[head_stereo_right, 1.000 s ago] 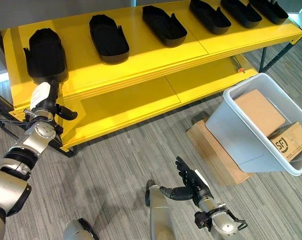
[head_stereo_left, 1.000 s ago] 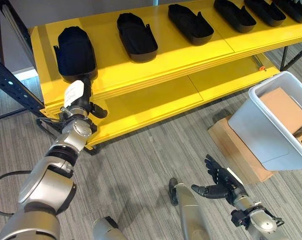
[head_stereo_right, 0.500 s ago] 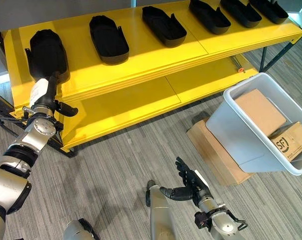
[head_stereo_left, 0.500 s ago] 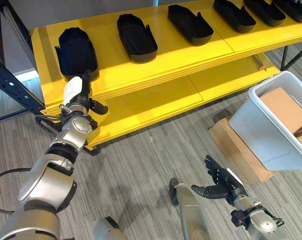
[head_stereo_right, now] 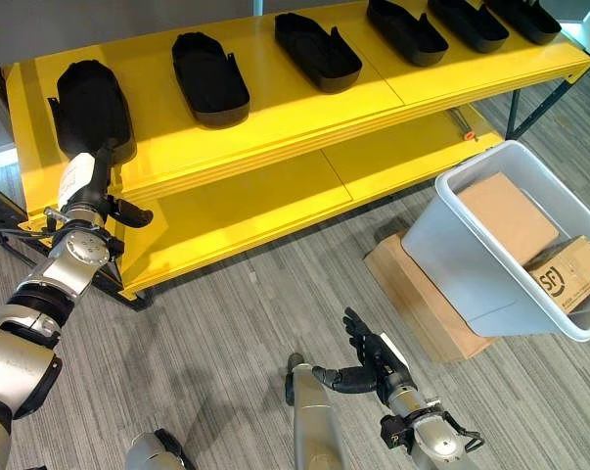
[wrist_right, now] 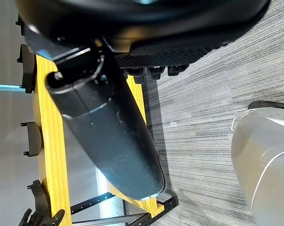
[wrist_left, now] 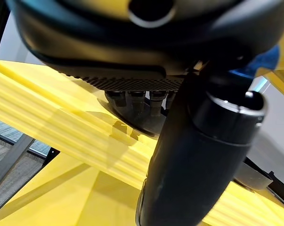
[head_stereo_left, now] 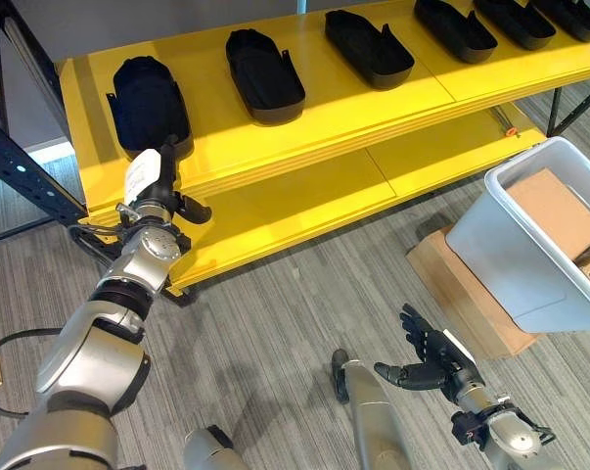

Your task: Move parts from the plastic box to the shelf.

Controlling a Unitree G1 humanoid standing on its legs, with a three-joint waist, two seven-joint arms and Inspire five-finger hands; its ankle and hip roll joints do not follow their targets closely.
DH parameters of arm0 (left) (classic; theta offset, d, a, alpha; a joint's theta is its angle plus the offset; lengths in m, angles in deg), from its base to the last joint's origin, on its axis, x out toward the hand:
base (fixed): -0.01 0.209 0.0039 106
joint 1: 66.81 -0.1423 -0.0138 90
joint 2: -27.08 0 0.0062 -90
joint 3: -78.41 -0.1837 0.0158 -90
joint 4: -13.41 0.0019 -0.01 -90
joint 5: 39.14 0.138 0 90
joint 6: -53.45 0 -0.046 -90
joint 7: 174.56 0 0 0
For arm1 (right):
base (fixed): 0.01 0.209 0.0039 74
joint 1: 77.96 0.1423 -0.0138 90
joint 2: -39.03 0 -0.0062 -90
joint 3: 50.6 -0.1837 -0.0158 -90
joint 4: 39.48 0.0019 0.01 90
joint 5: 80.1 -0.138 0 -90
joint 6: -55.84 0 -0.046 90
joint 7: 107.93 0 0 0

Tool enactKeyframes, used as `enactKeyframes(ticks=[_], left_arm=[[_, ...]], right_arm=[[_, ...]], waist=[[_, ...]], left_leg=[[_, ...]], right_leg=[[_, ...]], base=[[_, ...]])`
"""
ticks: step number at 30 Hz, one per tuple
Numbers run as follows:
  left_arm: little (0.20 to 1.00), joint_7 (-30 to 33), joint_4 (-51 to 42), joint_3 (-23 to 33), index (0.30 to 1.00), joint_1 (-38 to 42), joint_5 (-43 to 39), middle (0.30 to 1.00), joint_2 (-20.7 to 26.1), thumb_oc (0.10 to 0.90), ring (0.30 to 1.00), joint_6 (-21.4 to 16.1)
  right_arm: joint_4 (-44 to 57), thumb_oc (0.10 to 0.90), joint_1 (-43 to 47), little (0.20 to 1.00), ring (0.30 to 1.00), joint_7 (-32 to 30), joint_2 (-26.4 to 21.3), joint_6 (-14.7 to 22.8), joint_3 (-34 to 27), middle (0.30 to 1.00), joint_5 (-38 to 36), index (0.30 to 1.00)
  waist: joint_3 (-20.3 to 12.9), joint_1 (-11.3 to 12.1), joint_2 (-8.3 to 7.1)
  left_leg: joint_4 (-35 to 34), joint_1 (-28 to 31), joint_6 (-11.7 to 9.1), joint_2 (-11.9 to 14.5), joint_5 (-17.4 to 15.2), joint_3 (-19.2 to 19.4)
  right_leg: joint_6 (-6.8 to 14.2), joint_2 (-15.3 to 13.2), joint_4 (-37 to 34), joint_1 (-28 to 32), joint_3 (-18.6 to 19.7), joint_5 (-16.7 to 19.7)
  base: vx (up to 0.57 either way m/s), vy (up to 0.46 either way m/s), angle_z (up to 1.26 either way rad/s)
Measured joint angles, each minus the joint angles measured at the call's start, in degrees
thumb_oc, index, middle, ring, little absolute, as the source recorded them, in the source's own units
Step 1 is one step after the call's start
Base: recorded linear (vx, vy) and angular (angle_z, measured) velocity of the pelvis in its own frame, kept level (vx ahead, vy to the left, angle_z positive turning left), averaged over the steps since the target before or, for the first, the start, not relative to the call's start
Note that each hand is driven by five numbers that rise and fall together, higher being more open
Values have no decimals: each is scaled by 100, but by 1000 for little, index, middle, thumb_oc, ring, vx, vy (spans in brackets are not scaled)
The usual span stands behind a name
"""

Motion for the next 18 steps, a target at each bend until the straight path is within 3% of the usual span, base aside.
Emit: enactKeyframes(ticks=[18], left_arm=[[1000,-18,201,0,1000,2,-1,1000,2,900,1000,-1]], right_arm=[[0,900,-8,1000,1000,1,-1,0,-1,1000,-42,1000]], waist=[[-82,-54,-11]], left_leg=[[111,-46,-22,68,-77,105]], right_leg=[[7,74,9,-136,104,43]], base=[[5,1,-3]])
